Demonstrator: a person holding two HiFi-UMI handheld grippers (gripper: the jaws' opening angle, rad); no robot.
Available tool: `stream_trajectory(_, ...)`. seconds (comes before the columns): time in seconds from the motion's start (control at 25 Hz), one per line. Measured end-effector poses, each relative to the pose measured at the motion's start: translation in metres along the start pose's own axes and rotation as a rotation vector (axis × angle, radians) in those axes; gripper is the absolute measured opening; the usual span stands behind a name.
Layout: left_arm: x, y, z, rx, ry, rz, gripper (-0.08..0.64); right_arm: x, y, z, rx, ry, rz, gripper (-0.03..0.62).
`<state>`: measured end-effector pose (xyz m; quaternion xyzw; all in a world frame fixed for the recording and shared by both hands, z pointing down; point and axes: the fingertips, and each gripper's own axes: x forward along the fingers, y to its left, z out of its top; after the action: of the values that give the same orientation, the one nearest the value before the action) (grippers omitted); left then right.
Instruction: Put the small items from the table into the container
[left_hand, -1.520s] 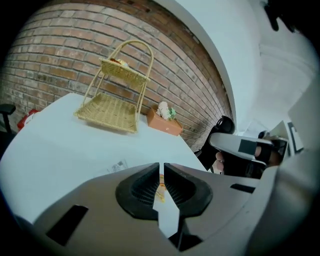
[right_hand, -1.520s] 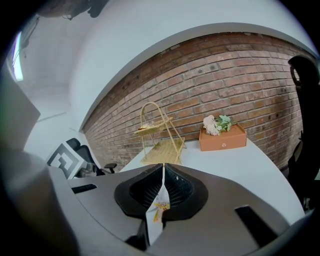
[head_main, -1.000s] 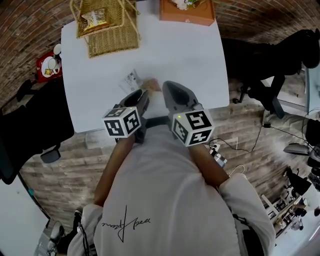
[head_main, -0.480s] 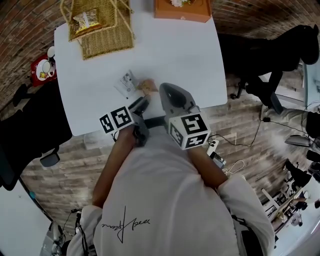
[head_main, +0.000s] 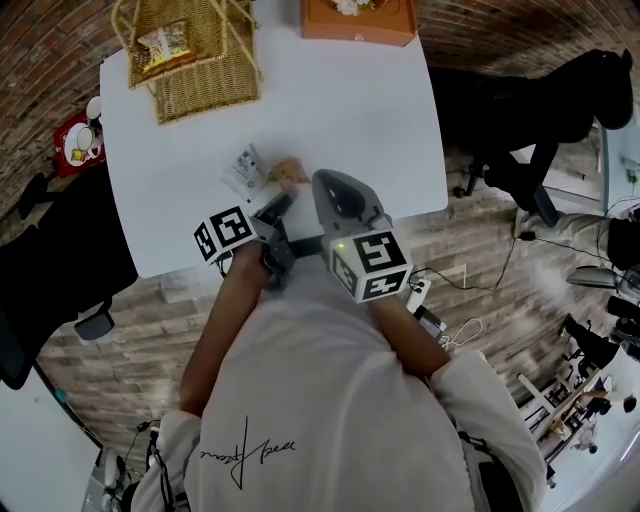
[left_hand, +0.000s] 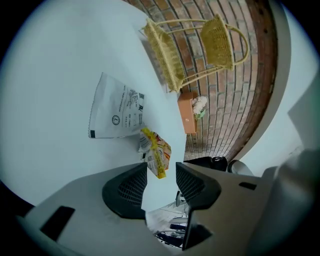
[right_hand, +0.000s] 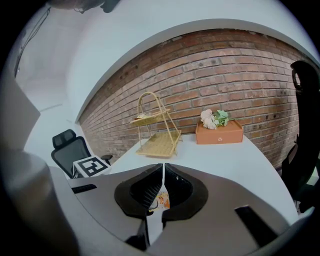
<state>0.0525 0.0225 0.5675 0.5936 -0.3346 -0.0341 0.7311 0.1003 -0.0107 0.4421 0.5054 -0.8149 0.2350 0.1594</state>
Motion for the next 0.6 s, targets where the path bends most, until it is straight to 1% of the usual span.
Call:
stream_trajectory(0.12, 0.005, 0.005, 0.001, -0.058, 0.002, -0.009, 0.163, 0.001, -0.001, 0.000, 0.004, 0.002, 0.001, 0.021)
stream_trajectory(0.2, 0.009, 0.006, 0.001, -0.082, 0.013, -0.018, 0.163, 0.001, -0.002, 0.001, 0.004, 0.002, 0.000, 0.021)
stream_trajectory(0.24, 0.011, 0.007, 0.001, -0.077, 0.021, -0.017, 0.163, 0.002, -0.002, 0.001, 0.002, 0.002, 0.000, 0.021)
stream_trajectory(0.36, 0.013, 0.008, 0.000, -0.019, 0.044, 0.005, 0.161, 0.003, -0.001, 0.003, -0.015, 0.000, -0.004, 0.021)
stream_trajectory(0.4, 0.014, 0.008, 0.000, -0.015, 0.046, 0.006, 0.161, 0.003, 0.000, 0.003, -0.018, -0.002, -0.003, 0.021)
stream_trajectory(0.52, 0.017, 0.007, 0.001, -0.044, 0.039, -0.015, 0.146, 0.004, 0.000, 0.005, -0.019, -0.006, -0.003, 0.021)
stream_trajectory(0.6, 0.016, 0.005, 0.003, -0.051, 0.037, -0.027, 0.112, 0.004, 0.000, 0.005, -0.017, -0.008, -0.003, 0.021)
